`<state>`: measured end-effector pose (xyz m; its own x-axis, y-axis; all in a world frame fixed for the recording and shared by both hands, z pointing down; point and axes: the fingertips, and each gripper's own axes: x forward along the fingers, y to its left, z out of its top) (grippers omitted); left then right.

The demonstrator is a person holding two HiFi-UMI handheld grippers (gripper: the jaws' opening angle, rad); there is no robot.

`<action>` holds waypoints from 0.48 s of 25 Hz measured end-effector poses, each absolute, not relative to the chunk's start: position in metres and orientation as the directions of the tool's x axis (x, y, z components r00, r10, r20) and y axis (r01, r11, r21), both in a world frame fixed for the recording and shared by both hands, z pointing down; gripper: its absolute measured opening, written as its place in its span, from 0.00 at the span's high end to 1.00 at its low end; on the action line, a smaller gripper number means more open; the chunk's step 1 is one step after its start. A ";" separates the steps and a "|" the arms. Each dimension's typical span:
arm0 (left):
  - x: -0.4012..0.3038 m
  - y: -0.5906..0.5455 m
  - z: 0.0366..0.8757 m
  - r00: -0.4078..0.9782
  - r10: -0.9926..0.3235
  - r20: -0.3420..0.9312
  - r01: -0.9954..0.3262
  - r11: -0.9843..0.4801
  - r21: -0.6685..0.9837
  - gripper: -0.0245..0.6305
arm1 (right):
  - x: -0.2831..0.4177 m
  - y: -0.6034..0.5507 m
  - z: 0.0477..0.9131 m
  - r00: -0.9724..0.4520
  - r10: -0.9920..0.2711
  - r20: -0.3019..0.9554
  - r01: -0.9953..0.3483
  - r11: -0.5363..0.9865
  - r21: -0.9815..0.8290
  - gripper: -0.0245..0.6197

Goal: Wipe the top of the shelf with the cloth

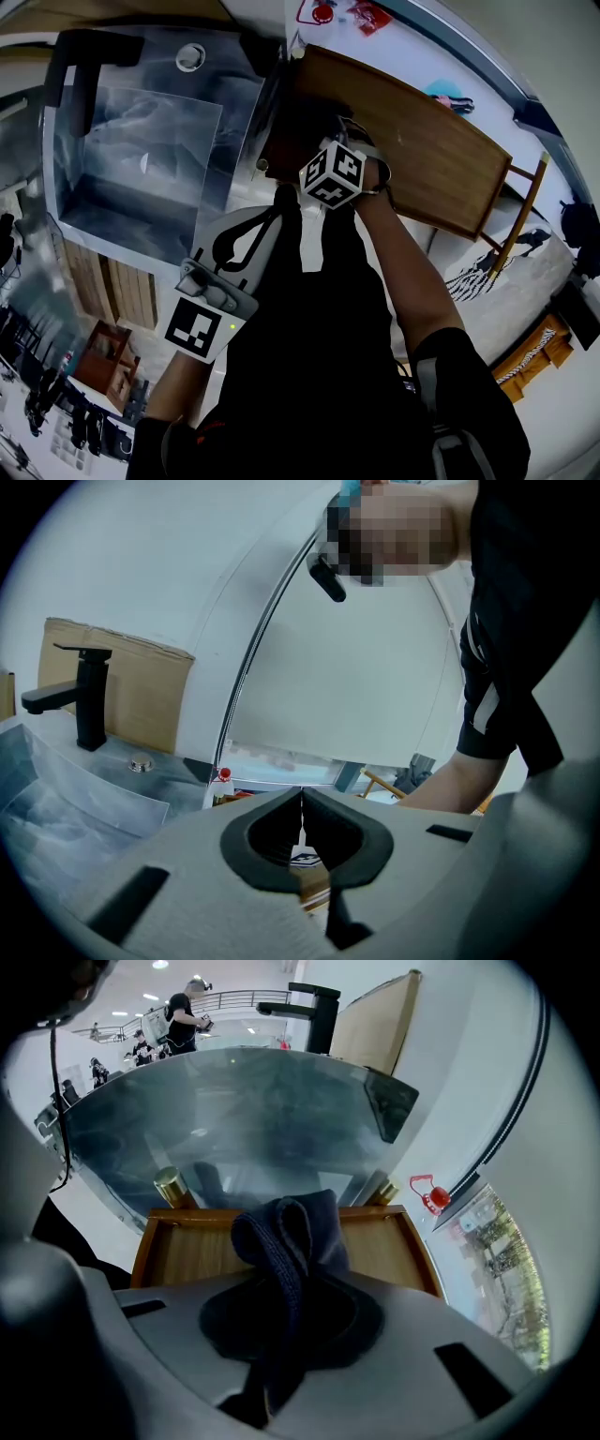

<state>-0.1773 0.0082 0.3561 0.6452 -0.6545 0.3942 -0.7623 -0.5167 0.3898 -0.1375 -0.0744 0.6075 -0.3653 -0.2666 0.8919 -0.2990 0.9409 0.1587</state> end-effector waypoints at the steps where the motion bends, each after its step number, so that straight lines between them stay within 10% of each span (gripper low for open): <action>1: -0.176 0.007 0.355 0.647 -0.654 0.393 -0.761 -0.520 0.387 0.93 | -0.135 -0.074 0.608 -0.364 -0.266 0.893 -0.302 0.940 0.157 0.89; 12: -0.136 0.003 0.355 0.683 -0.612 0.397 -0.730 -0.566 0.383 0.93 | -0.087 -0.072 0.612 -0.340 -0.267 0.902 -0.360 0.923 0.138 0.89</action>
<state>-0.1364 0.0025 0.3552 0.6835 -0.6124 0.3972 -0.7299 -0.5659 0.3835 -0.0868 -0.0717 0.6119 -0.3397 -0.2673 0.9017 -0.3599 0.9227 0.1380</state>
